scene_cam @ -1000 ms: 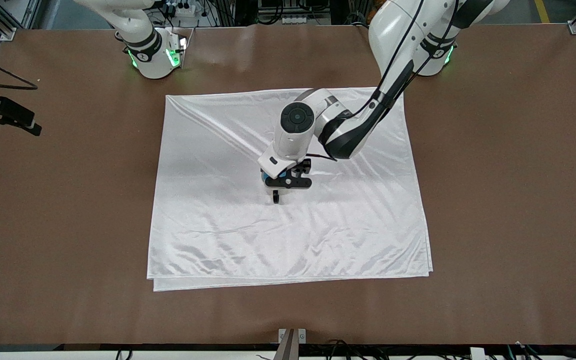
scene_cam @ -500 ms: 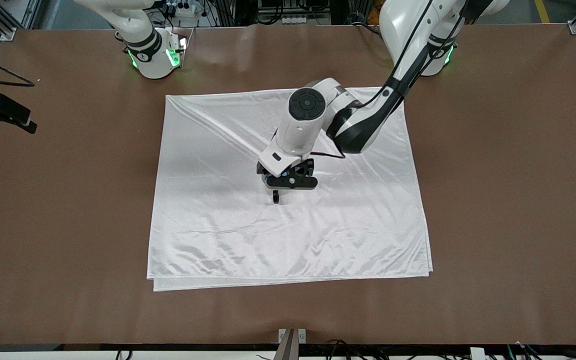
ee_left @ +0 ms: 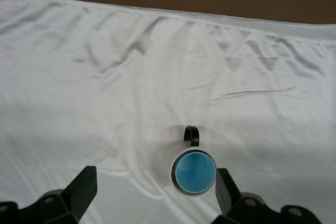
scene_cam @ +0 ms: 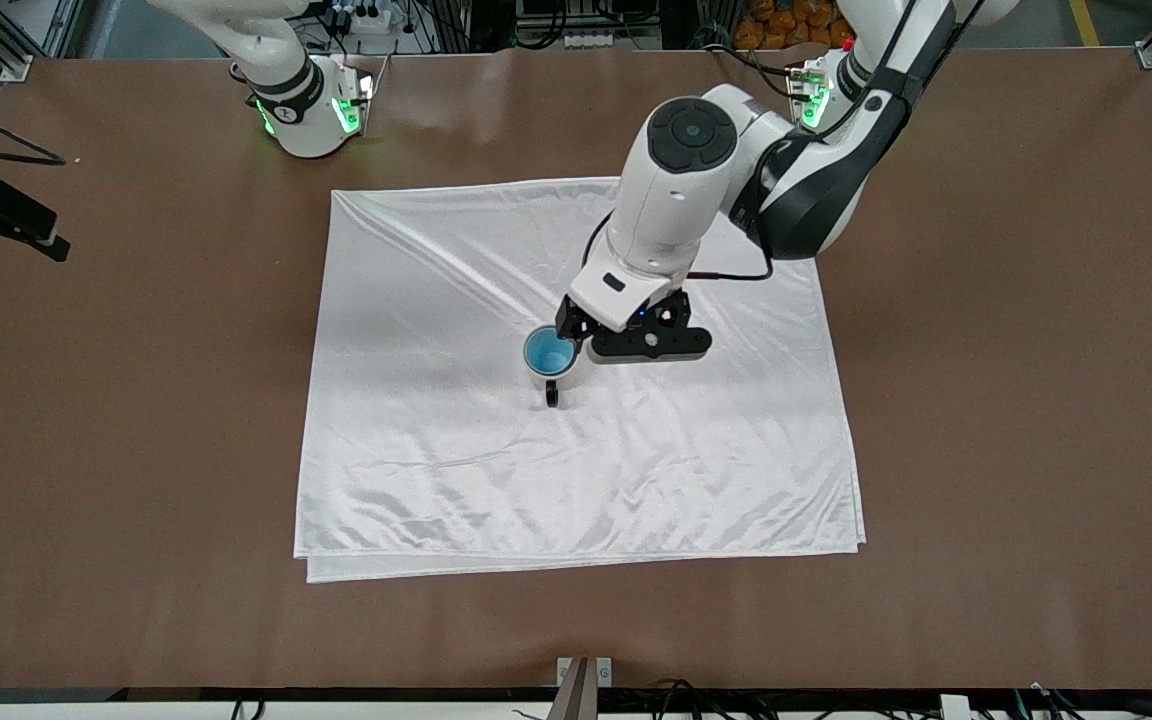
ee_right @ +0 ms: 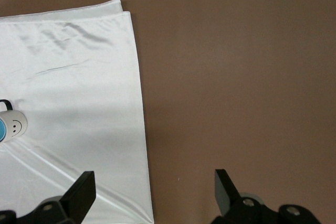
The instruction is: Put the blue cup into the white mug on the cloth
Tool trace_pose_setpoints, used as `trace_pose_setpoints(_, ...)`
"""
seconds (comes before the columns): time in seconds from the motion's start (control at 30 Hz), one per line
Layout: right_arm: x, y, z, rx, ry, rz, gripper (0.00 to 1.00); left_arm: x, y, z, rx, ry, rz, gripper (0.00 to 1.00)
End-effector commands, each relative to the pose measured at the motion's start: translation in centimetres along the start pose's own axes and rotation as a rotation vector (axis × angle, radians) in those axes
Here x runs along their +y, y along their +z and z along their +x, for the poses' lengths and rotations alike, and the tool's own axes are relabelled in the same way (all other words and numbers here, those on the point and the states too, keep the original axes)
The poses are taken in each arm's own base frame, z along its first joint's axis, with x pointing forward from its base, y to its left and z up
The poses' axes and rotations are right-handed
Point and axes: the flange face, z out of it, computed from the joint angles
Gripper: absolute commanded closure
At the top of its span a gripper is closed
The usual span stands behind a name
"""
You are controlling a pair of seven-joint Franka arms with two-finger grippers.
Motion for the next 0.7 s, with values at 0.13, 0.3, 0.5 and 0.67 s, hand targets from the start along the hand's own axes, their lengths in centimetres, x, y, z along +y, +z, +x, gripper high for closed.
trace_pose_setpoints(0.13, 0.0, -0.4, -0.9, 0.002, -0.007, -0.018, 0.00, -1.7, -4.7, -0.9, 0.012, -0.014, 0.065, 0.00)
trace_pose_setpoints(0.3, 0.1, -0.4, -0.9, 0.002, -0.004, -0.018, 0.00, -3.2, -6.9, -0.5, 0.009, -0.035, 0.091, 0.00)
trace_pose_setpoints(0.5, 0.0, -0.4, -0.9, 0.002, -0.007, -0.018, 0.00, -5.7, -9.6, 0.8, 0.020, -0.032, 0.106, 0.00)
trace_pose_setpoints(0.67, 0.0, -0.3, -0.9, 0.000, -0.006, -0.018, 0.00, -7.8, -12.5, 1.1, 0.020, -0.011, 0.128, 0.00)
